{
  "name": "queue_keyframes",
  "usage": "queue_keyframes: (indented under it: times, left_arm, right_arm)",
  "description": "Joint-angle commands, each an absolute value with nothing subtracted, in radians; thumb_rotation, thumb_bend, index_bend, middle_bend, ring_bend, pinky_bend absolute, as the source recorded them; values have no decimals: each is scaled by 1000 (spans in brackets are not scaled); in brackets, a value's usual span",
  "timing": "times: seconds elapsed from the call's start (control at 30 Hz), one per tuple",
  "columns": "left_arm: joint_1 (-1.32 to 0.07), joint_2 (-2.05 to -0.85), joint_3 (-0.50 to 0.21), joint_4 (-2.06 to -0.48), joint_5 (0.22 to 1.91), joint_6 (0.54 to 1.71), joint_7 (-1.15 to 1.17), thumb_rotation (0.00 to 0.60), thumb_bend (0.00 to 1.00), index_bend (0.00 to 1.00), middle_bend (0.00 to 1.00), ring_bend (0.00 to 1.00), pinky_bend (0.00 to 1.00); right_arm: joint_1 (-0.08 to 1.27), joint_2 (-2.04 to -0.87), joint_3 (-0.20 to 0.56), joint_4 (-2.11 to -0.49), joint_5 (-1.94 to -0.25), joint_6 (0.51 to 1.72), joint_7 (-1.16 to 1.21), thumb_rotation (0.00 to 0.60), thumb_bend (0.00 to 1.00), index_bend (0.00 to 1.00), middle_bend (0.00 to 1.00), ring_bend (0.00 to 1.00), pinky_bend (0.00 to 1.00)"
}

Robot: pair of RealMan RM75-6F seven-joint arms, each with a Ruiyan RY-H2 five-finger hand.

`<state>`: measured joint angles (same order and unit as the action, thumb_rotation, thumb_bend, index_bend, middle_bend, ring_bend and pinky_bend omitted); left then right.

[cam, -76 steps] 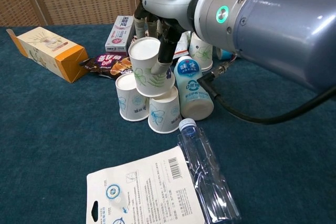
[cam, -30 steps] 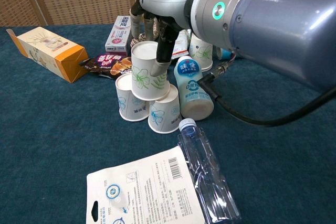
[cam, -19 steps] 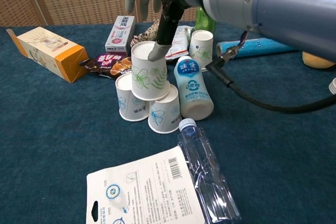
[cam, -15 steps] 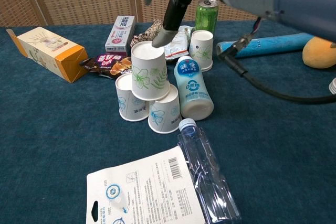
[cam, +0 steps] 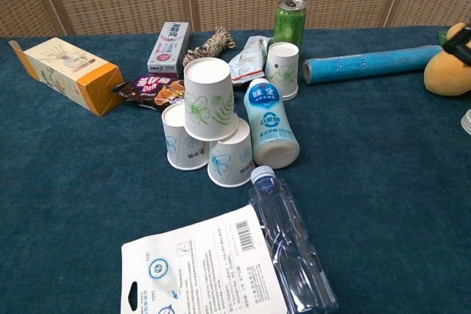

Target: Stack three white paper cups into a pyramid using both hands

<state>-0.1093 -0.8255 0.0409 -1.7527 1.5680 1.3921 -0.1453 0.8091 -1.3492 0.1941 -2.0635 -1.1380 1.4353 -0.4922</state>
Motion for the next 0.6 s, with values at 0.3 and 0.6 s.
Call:
queue_keyframes:
  times: [0.3, 0.6]
  left_arm:
    - [-104, -832, 45, -1768, 1580, 1401, -113, 600, 309, 0, 0, 0, 0]
    - [-94, -841, 51, -1780, 1584, 1411, -78, 600, 308, 0, 0, 0, 0]
  right_arm:
    - [614, -1212, 103, -1850, -1352, 1441, -103, 600, 30, 248, 308, 242, 359]
    - [495, -1179, 47, -1691, -1414, 1469, 32, 600, 0, 177, 175, 144, 256]
